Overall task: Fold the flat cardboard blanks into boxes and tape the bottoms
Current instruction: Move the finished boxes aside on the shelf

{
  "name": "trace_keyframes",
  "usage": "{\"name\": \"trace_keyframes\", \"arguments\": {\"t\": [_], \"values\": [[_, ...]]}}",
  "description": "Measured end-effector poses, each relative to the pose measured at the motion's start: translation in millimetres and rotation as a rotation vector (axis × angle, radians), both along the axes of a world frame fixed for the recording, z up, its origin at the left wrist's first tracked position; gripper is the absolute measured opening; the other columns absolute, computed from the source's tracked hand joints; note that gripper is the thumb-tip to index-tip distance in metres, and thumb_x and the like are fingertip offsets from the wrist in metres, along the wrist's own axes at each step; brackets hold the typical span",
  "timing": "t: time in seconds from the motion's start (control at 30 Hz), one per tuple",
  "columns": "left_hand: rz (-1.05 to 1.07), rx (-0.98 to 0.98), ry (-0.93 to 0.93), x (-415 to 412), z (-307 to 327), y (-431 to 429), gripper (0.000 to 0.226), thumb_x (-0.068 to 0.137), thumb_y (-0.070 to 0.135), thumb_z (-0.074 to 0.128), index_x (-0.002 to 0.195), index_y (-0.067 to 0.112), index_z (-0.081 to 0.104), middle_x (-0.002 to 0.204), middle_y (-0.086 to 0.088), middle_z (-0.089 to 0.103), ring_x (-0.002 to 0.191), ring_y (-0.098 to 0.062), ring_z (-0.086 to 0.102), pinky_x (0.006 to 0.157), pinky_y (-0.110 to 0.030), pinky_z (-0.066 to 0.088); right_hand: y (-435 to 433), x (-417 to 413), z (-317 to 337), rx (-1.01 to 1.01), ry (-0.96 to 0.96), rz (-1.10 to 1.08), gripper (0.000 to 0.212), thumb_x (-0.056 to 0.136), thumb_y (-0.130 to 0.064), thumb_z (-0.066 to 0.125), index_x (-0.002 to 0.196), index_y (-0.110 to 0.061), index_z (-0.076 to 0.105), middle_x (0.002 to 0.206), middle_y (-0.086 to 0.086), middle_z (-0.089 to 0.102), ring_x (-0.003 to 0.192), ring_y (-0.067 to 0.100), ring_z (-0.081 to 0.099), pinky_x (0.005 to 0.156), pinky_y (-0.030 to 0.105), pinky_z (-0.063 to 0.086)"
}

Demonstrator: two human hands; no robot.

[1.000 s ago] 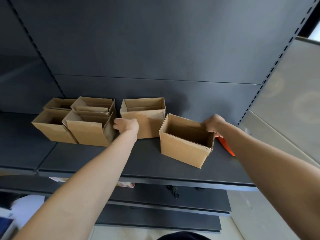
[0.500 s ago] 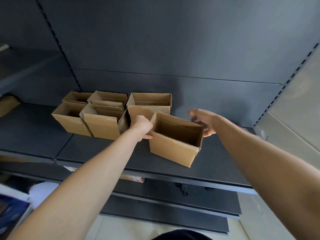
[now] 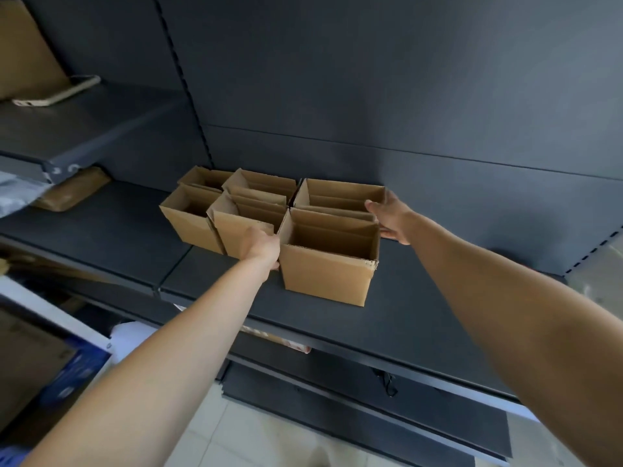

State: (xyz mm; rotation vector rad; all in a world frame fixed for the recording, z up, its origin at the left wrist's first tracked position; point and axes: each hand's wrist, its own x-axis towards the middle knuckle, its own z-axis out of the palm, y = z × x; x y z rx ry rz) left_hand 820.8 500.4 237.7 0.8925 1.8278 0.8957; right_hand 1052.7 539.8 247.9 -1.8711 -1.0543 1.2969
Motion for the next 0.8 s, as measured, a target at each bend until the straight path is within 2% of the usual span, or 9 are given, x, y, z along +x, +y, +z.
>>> {"name": "trace_keyframes", "arguments": {"t": [0.1,0.17,0.23,0.3,0.4,0.5,0.67,0.73,0.8], "values": [[-0.005,-0.200,-0.315,0.3,0.8,-6.4,0.050,0.095,0.026,0.057,0.138,0.011,0.037,0.131,-0.014,0.046,0.118,-0.038,0.052,0.078,-0.045,0.057,4.5,-3.8,1.9,-0.044,-0.013,-0.096,0.043,0.096,-0.042,0.050,0.125,-0.011,0.052,0.114,0.008,0.063,0.099,0.024,0.065,0.086,0.038,0.056],[0.018,-0.240,-0.486,-0.2,2.6,-3.7,0.058,0.093,0.025,0.061,0.142,0.015,0.033,0.144,-0.018,0.036,0.127,-0.040,0.044,0.075,-0.047,0.058,5.1,-7.1,2.7,-0.049,0.016,-0.108,0.037,0.097,-0.041,0.050,0.115,-0.009,0.057,0.102,0.007,0.065,0.085,0.022,0.067,0.073,0.034,0.059],[0.063,-0.199,-0.553,3.4,1.1,1.2,0.057,0.094,0.019,0.060,0.144,0.015,0.033,0.148,-0.018,0.030,0.131,-0.040,0.038,0.080,-0.048,0.057,6.6,-8.2,2.8,-0.061,0.063,-0.111,0.038,0.096,-0.041,0.051,0.116,-0.010,0.056,0.104,0.007,0.066,0.088,0.022,0.068,0.079,0.037,0.058],[0.088,-0.168,-0.531,7.4,3.4,6.8,0.052,0.095,0.013,0.056,0.143,0.012,0.035,0.150,-0.018,0.027,0.130,-0.041,0.039,0.086,-0.048,0.056,9.1,-9.6,2.2,-0.062,0.099,-0.117,0.037,0.096,-0.040,0.052,0.116,-0.010,0.055,0.106,0.009,0.067,0.091,0.024,0.069,0.083,0.038,0.058],[0.120,-0.147,-0.495,6.9,6.4,15.6,0.045,0.096,0.005,0.051,0.138,0.010,0.038,0.144,-0.020,0.031,0.124,-0.043,0.041,0.086,-0.047,0.056,10.9,-17.6,2.8,-0.057,0.161,-0.113,0.028,0.098,-0.036,0.050,0.107,-0.010,0.054,0.099,0.009,0.068,0.090,0.023,0.069,0.079,0.036,0.057],[0.162,-0.133,-0.455,0.8,10.6,20.2,0.044,0.096,0.004,0.050,0.138,0.008,0.039,0.141,-0.020,0.035,0.126,-0.040,0.040,0.088,-0.046,0.055,13.4,-29.7,2.0,-0.043,0.202,-0.102,0.025,0.098,-0.035,0.050,0.102,-0.011,0.055,0.098,0.007,0.067,0.094,0.022,0.068,0.086,0.035,0.056],[0.203,-0.126,-0.442,-9.8,15.4,21.9,0.040,0.097,0.007,0.049,0.137,0.009,0.041,0.139,-0.019,0.036,0.127,-0.038,0.040,0.084,-0.045,0.056,25.2,-36.1,-9.1,-0.045,0.138,-0.072,0.046,0.093,-0.044,0.055,0.125,-0.011,0.054,0.124,0.006,0.061,0.110,0.025,0.061,0.099,0.042,0.048],[0.198,-0.122,-0.386,-12.9,14.8,21.2,0.037,0.098,0.011,0.050,0.134,0.010,0.043,0.128,-0.017,0.042,0.119,-0.035,0.048,0.080,-0.042,0.057,24.0,-39.3,-4.8,-0.038,0.093,-0.073,0.049,0.095,-0.043,0.051,0.129,-0.008,0.051,0.120,0.001,0.058,0.101,0.022,0.059,0.093,0.034,0.048],[0.204,-0.098,-0.271,-16.3,9.6,27.1,0.034,0.097,0.015,0.051,0.130,0.007,0.047,0.113,-0.013,0.048,0.101,-0.029,0.057,0.079,-0.037,0.057,28.5,-38.0,-5.5,0.012,-0.031,-0.113,0.049,0.099,-0.039,0.046,0.131,-0.003,0.046,0.108,0.004,0.051,0.087,0.022,0.056,0.078,0.029,0.048]]}}
